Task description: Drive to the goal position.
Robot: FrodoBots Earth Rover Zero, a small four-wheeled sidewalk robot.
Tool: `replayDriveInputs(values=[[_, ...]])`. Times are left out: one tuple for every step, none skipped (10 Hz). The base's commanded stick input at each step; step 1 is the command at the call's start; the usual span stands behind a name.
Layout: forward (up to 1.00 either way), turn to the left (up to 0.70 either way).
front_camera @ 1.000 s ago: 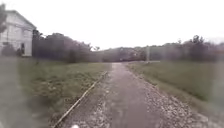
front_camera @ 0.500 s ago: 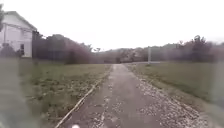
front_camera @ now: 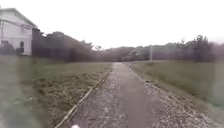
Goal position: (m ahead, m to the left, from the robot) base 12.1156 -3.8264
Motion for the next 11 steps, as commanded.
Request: replayDriveInputs(values=[[0.70,0.00],[0.70,0.00],[0.70,0.00],[0.70,0.00],[0.70,0.00],[0.70,0.00],[0.70,0.00],[0.70,0.00],[0.70,0.00],[0.70,-0.01],[0.70,-0.03]])
